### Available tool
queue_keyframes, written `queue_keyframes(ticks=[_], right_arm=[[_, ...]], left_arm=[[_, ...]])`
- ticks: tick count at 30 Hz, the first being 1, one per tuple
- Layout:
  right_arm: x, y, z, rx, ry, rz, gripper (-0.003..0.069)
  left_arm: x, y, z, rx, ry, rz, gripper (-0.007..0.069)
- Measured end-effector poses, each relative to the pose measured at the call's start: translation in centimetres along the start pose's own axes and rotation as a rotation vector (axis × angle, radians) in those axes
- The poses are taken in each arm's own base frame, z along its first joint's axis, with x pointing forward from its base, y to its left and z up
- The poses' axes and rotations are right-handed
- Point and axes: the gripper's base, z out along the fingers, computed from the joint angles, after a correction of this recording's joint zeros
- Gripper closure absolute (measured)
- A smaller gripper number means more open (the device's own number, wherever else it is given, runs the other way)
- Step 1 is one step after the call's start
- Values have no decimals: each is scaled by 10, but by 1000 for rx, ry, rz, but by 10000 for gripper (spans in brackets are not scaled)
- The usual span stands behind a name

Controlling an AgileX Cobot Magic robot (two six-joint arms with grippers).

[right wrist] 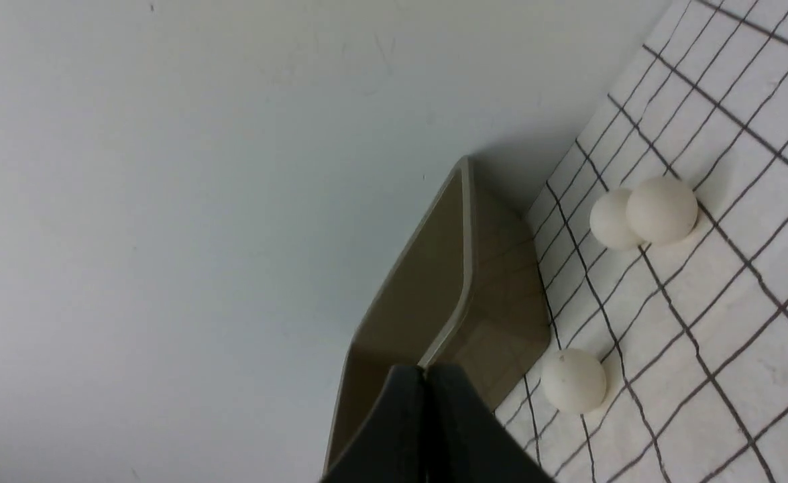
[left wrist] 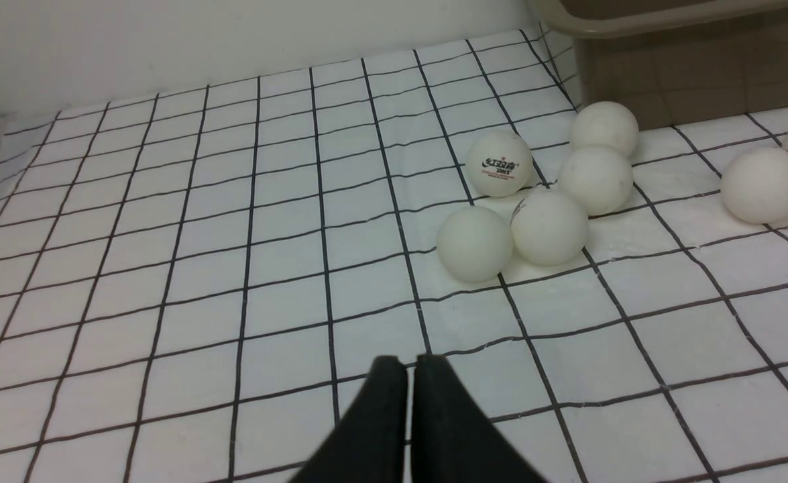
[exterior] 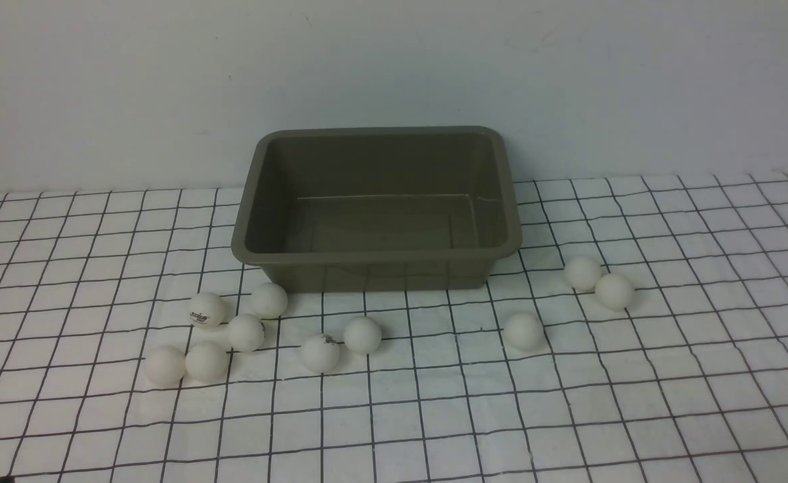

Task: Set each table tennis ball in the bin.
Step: Use the right arm to clamp the table tennis ball closest to it

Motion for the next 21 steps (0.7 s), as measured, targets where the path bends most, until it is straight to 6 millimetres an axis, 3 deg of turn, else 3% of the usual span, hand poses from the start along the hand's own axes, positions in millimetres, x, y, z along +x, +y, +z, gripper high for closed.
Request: queue_keyframes(ticks=[7, 14, 21], right_arm=[[-5, 0, 0, 3, -50, 0, 676], [-25, 1, -4, 12, -263, 3, 676], [-53, 65, -23, -108, -380, -401, 676]], left_arm=[[0, 0, 0, 0, 0, 0, 629], [0, 0, 0, 0, 0, 0, 629], [0, 0, 0, 0, 0, 0, 629]])
